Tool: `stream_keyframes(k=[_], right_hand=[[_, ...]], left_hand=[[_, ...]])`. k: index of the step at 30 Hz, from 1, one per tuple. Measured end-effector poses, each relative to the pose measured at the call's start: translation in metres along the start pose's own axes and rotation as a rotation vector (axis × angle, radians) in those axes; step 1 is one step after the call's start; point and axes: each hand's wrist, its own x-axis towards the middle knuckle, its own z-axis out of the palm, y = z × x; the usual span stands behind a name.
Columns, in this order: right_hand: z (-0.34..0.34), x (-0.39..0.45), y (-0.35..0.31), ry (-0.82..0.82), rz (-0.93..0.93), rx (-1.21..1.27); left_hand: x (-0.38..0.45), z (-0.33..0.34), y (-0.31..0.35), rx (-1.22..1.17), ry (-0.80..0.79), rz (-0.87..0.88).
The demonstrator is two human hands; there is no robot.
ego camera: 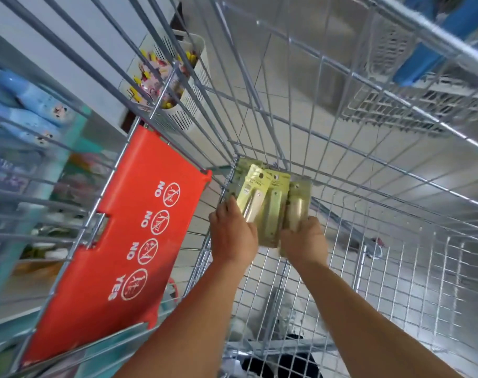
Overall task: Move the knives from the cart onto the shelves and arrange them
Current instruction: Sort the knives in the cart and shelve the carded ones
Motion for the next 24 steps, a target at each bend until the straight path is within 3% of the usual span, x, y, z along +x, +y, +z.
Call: stream_keyframes(k=[4, 11, 17, 24], right_hand=[[-0.011, -0.002, -0.002, 0.059, -0.030, 0.110], [0.012, -0.002, -0.015, -0.073, 0.022, 0.148], [0.013, -0.001, -0.014, -0.090, 0.048, 0.277], [0.009, -0.005, -0.005, -0.057, 0.037, 0.417]], left_hand=[[0.001, 0.000, 0.004, 0.018, -0.016, -0.019], [0.003, 0.002, 0.011, -0.103, -0.029, -0.067], [0.001, -0.001, 0.016, -0.134, -0.022, -0.075], [-0.005, 0.001, 0.016, -0.219, 0.072, -0.121]])
